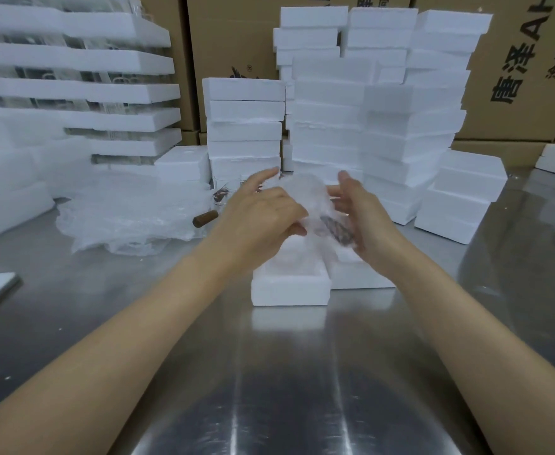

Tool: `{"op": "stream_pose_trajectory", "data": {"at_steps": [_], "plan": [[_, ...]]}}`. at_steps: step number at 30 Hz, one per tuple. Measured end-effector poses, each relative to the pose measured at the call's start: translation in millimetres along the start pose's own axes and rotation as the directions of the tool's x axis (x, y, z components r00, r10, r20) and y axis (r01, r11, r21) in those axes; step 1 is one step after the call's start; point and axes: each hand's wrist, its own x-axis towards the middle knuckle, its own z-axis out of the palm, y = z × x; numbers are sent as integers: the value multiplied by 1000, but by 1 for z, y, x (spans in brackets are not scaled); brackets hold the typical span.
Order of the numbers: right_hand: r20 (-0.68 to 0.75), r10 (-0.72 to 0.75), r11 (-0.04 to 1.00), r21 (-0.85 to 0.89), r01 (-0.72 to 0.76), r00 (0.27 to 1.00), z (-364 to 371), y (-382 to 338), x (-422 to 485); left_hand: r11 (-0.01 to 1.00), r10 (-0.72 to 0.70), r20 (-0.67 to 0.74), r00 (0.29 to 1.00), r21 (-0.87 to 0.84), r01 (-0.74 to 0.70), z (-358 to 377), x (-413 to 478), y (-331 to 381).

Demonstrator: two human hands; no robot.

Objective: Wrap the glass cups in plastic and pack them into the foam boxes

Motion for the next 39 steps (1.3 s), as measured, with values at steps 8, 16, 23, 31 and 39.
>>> {"op": "stream_pose_trajectory", "data": {"at_steps": [8, 16, 23, 31, 39], "plan": [[40, -246, 766, -604, 219, 969, -13, 15, 6, 859, -449, -22, 893, -285, 425, -2, -3, -14], [358, -138, 558, -743, 371, 924, -9, 23, 1, 860, -490, 27, 871, -146, 489, 7, -8, -10], [444, -69, 545, -733, 406, 893, -7, 11, -6, 848, -518, 27, 855, -118, 517, 1, -6, -5], [378, 9, 618, -730, 292, 926, -7, 9, -5, 879, -469, 127, 874, -27, 476, -2, -2, 6], [281, 55, 614, -766, 189, 958, -16, 10, 0, 903, -430, 230, 873, 132, 410, 7, -4, 15]]}}
